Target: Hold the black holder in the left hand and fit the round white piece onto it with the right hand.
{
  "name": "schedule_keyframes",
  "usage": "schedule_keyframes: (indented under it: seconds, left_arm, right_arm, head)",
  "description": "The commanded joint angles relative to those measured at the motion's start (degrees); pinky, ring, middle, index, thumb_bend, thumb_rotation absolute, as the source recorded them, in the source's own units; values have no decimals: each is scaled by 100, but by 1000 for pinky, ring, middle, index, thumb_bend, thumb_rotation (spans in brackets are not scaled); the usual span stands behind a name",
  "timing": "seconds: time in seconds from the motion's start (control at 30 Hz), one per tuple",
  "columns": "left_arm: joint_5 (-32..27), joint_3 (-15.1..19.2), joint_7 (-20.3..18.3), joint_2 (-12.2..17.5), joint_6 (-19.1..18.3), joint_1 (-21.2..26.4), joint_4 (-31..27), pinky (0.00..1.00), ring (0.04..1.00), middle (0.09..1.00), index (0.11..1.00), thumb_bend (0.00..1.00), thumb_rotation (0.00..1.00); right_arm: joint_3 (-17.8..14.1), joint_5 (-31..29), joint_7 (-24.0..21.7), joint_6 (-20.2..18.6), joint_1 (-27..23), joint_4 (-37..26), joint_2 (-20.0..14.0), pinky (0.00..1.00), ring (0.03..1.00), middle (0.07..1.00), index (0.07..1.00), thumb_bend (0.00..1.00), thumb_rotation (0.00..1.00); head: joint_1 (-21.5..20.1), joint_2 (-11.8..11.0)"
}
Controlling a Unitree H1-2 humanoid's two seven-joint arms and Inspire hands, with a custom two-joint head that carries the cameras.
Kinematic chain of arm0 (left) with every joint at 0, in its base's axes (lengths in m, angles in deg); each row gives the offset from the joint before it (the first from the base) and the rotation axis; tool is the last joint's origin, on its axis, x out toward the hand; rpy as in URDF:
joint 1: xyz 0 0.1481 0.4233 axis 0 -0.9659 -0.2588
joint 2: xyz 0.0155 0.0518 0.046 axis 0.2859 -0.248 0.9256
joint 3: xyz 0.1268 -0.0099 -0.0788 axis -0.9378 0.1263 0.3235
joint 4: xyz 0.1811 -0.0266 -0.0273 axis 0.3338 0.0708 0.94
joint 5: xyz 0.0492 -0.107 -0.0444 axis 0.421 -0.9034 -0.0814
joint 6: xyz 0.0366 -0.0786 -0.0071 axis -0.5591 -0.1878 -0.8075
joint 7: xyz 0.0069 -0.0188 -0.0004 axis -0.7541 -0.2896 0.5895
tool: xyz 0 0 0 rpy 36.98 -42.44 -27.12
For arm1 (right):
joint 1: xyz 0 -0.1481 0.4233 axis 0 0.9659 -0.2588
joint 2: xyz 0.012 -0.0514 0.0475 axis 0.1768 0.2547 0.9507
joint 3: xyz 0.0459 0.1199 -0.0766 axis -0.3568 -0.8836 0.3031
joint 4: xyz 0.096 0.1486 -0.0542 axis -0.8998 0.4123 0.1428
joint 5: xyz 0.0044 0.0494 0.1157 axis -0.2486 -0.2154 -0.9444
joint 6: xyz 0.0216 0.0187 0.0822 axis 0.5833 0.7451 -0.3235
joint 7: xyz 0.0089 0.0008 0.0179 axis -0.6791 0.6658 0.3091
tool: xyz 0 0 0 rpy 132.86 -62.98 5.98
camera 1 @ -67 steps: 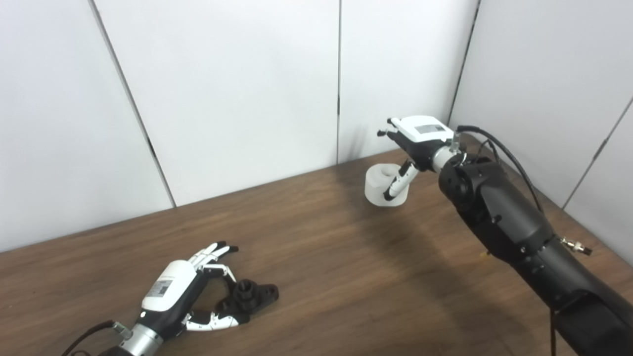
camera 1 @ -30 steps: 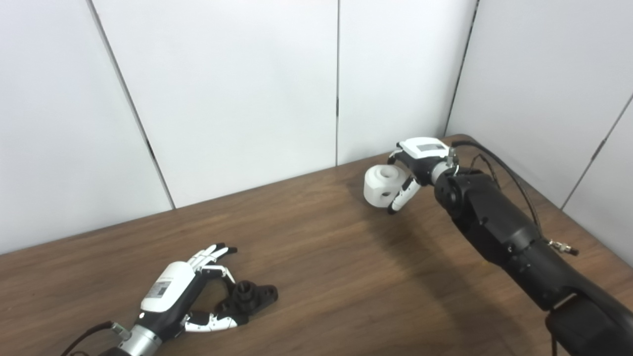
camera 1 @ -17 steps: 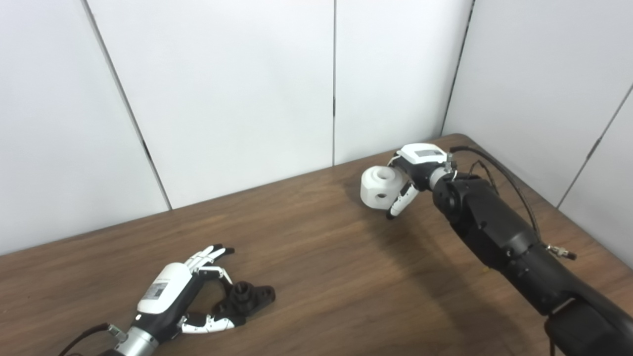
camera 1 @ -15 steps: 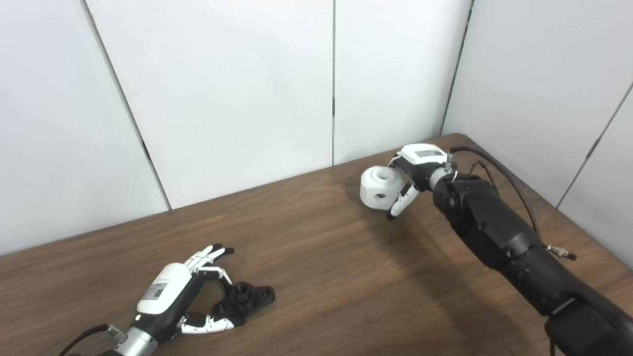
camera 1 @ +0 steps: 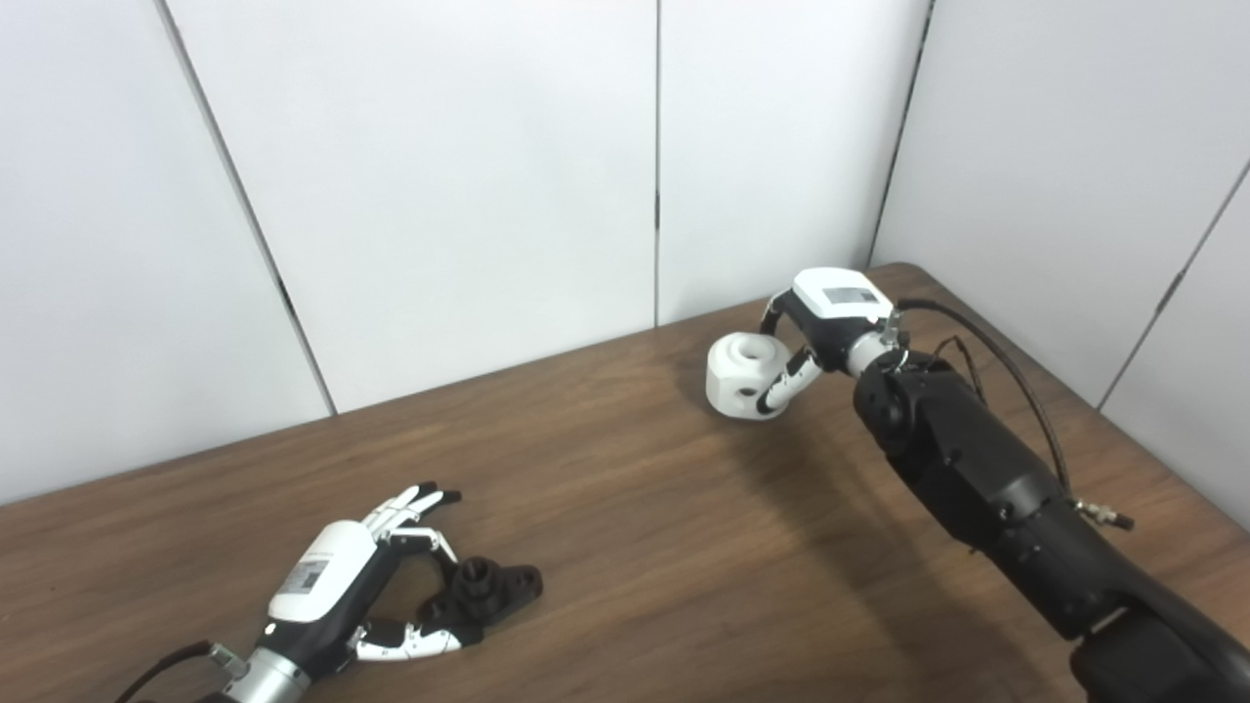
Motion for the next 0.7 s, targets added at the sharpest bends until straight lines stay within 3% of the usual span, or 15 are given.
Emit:
schedule_keyframes:
  seconds: [0.0,0.23,0.33,0.37,0.43,0.67]
  left_arm:
    - [287,-256,-432,123,-64,-650,288,948,972,914,488,522,77]
    - [321,-239,-439,116,-64,-667,230,938,970,914,488,522,76]
    - [294,-218,-467,119,-64,-679,209,950,973,915,488,522,75]
    - [300,-211,-466,118,-64,-683,206,951,973,915,488,522,75]
    - [297,-191,-472,112,-64,-687,209,950,972,915,488,522,75]
    - [315,-147,-479,93,-64,-702,208,938,968,914,488,522,74]
  right_arm:
    - [-122,-33,248,7,-214,-122,-43,815,842,821,625,811,314]
    - [-110,-1,353,-10,-243,-82,-9,803,836,817,618,802,302]
    - [-96,9,492,68,-239,-41,-9,790,820,795,577,757,274]
    - [-93,4,524,83,-237,-32,-12,789,816,786,526,616,205]
    - [-100,-8,618,103,-218,-52,1,788,811,774,498,544,166]
    - [-100,-23,953,223,-164,-61,6,770,786,732,482,520,138]
  head:
    - [-2,3]
    - [14,27]
    - [23,43]
    - [27,48]
    - [32,50]
    - [59,75]
